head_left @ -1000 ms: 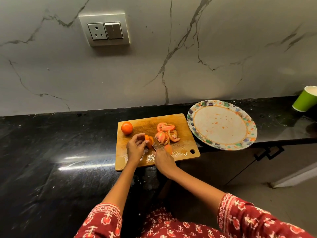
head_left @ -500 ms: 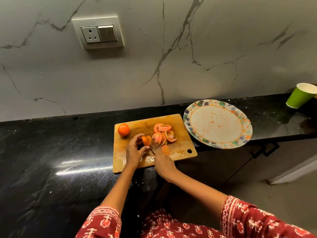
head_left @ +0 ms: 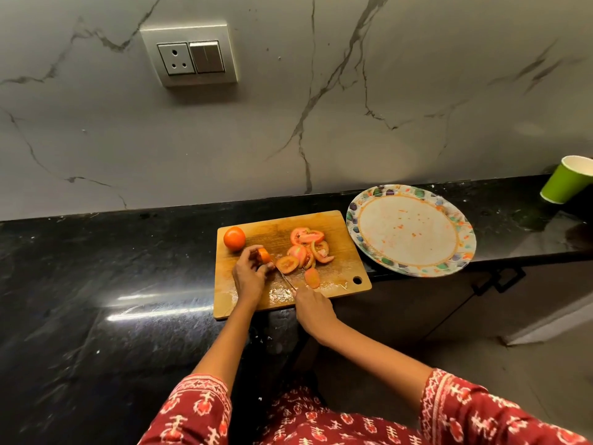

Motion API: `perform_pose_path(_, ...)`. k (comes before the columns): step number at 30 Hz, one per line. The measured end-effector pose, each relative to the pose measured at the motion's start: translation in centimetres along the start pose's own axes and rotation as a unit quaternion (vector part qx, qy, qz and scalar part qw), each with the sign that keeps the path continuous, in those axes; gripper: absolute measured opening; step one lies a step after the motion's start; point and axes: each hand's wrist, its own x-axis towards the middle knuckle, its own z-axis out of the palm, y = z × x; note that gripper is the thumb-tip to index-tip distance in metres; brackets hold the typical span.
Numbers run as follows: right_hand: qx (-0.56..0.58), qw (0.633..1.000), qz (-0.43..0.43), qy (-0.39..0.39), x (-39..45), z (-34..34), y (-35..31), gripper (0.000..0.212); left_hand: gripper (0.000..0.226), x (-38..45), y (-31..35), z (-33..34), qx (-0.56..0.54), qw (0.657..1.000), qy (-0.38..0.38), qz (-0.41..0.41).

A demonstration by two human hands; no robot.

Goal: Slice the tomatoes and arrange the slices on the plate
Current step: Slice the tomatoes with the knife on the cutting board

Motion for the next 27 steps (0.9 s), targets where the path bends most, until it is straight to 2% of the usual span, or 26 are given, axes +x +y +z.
perform_pose_path(4,-0.001,1.0,0.014,-0.012,-0.8,0.0,1.1,0.025,0.043,0.7,0.0,-0.6,0.011,0.999,-0.036,0.006)
perform_pose_path(7,0.045,0.999,0.022,-0.023,-0.2,-0.9,0.8,0.027,0.046,0.6,-0.2,-0.7,0.022,0.997,-0.068,0.015)
perform_pose_path(11,0.108,0.993,0.014,0.045,0.5,-2.3,0.5,0.026,0.05,0.4,-0.6,-0.7,0.026,0.995,-0.091,0.029)
perform_pose_path(14,0.131,0.989,0.0,0.067,1.2,-2.7,0.0,0.035,0.052,0.2,-0.7,-0.7,0.035,0.995,-0.088,0.032)
perform_pose_path(27,0.152,0.986,-0.011,0.061,1.7,-2.4,-0.8,0.035,0.043,0.2,-0.4,0.0,0.035,0.998,-0.044,0.033)
